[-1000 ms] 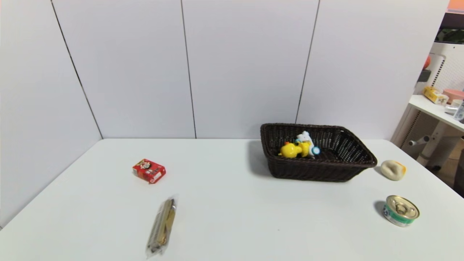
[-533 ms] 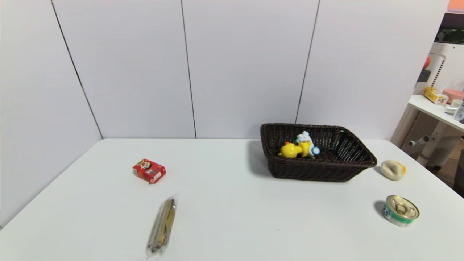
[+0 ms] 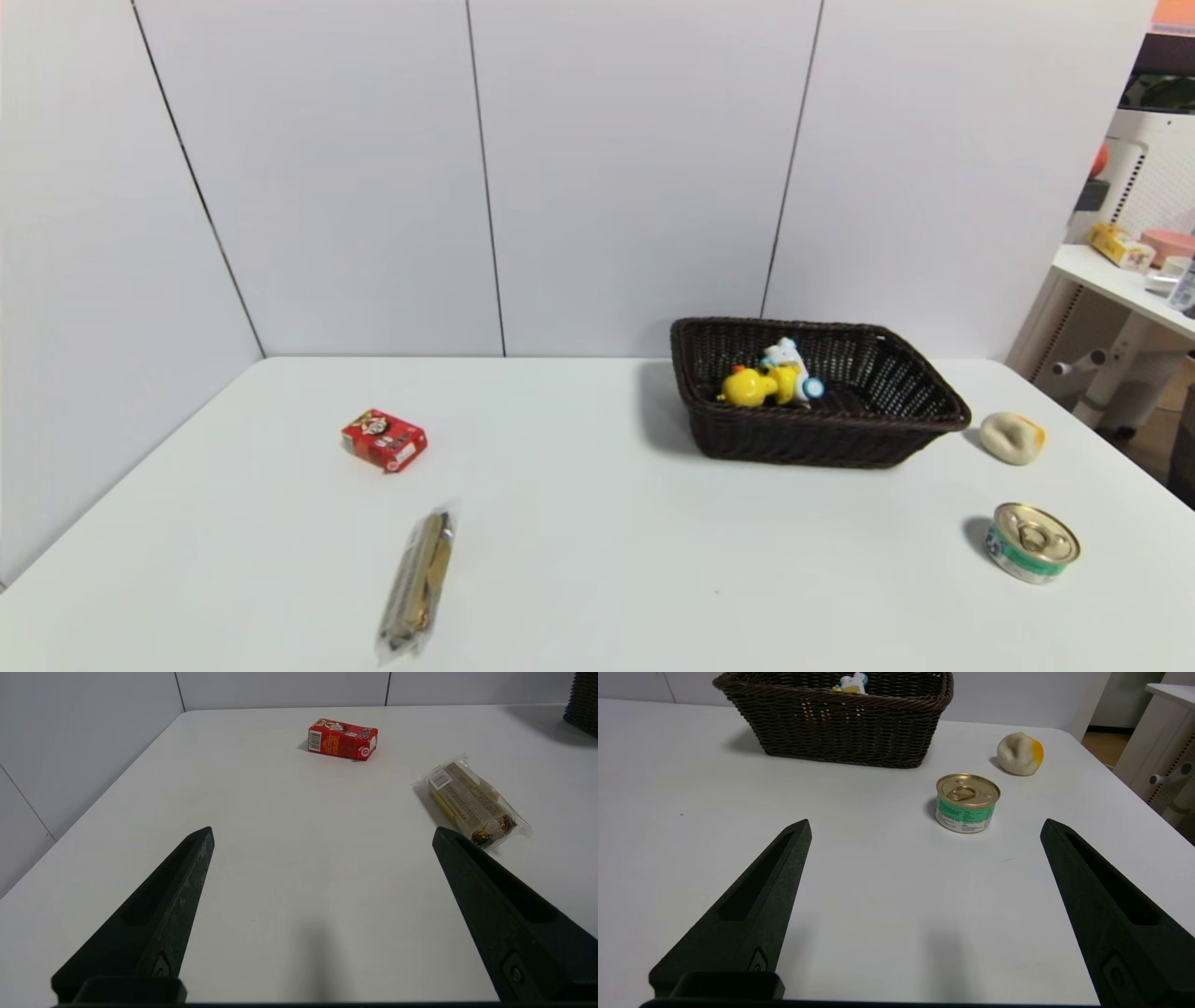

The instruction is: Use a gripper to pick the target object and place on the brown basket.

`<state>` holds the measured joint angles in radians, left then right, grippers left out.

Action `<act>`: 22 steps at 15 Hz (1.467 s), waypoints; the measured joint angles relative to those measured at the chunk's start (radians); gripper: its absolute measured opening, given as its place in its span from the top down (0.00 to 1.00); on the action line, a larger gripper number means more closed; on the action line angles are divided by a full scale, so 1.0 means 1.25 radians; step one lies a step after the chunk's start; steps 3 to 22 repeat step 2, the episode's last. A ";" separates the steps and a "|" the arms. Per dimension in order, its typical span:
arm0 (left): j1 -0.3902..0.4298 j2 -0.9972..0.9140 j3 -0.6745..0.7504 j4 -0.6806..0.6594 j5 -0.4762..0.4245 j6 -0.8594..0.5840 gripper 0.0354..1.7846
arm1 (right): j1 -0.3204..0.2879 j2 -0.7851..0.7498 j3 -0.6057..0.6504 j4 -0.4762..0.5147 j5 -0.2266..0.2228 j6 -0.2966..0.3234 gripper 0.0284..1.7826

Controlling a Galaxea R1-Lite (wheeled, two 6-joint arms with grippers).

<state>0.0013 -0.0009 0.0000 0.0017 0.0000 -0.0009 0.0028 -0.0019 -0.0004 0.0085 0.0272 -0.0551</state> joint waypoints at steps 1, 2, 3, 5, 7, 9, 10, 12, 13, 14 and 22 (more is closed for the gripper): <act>0.000 0.000 0.000 0.000 0.000 0.000 0.06 | 0.000 0.000 0.000 0.000 0.000 0.001 0.05; 0.000 0.000 0.000 0.000 0.000 0.000 0.06 | 0.000 0.000 0.000 0.000 0.000 0.002 0.05; 0.000 0.000 0.000 0.000 0.000 0.000 0.06 | 0.000 0.000 0.000 0.000 0.000 0.002 0.05; 0.000 0.000 0.000 0.000 0.000 0.000 0.06 | 0.000 0.000 0.000 0.000 0.000 0.002 0.05; 0.000 0.000 0.000 0.000 0.000 0.000 0.06 | 0.000 0.000 0.000 0.000 0.000 0.002 0.05; 0.000 0.000 0.000 0.000 0.000 0.000 0.06 | 0.000 0.000 0.000 0.000 0.000 0.002 0.05; 0.000 0.000 0.000 0.000 0.000 0.000 0.06 | 0.000 0.000 0.000 0.000 0.000 0.002 0.05; 0.000 0.000 0.000 0.000 0.000 0.000 0.06 | 0.000 0.000 0.000 0.000 0.000 0.002 0.05; 0.000 0.000 0.000 0.000 0.000 0.000 0.06 | 0.000 0.000 0.000 0.000 0.000 0.002 0.05; 0.000 0.000 0.000 0.000 0.000 0.000 0.06 | 0.000 0.000 0.000 0.000 0.000 0.002 0.05; 0.000 0.000 0.000 0.000 0.000 0.000 0.06 | 0.000 0.000 0.000 0.000 0.000 0.002 0.05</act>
